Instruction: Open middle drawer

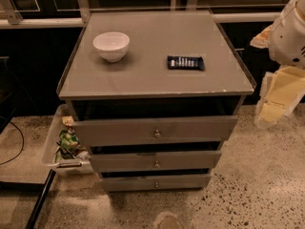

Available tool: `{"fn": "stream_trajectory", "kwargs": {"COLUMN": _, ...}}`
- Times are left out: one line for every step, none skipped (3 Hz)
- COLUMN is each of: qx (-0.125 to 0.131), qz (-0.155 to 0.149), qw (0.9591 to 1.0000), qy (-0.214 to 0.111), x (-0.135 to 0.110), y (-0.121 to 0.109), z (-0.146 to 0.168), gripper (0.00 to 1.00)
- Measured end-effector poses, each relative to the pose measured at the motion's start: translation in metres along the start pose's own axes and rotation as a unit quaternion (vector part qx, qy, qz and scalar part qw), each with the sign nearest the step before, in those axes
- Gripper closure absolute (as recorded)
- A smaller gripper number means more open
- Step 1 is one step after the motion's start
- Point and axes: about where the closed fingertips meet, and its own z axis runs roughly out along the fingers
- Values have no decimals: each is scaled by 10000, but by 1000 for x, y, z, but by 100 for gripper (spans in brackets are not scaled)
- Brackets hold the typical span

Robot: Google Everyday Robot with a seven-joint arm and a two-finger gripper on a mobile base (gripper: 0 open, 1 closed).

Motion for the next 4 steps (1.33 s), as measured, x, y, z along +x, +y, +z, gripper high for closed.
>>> {"fn": "stream_trajectory", "kwargs": {"qx": 0, "qz": 0, "qw": 10000, "qy": 0, "x": 0, "y": 0, "z": 0, "gripper": 0}}
{"fn": "stream_trajectory", "kwargs": {"qx": -66, "qz": -44, "qw": 10000, "qy": 57, "x": 3, "y": 3, "z": 17, "gripper": 0}}
{"fn": "stream_trajectory", "kwargs": {"qx": -258, "qz": -77, "qw": 9996, "qy": -70, "x": 17, "y": 15, "z": 60, "gripper": 0}}
{"fn": "stream_trajectory", "kwargs": {"qx": -299, "qz": -205, "qw": 9990, "qy": -244, "x": 33, "y": 27, "z": 105, "gripper": 0}}
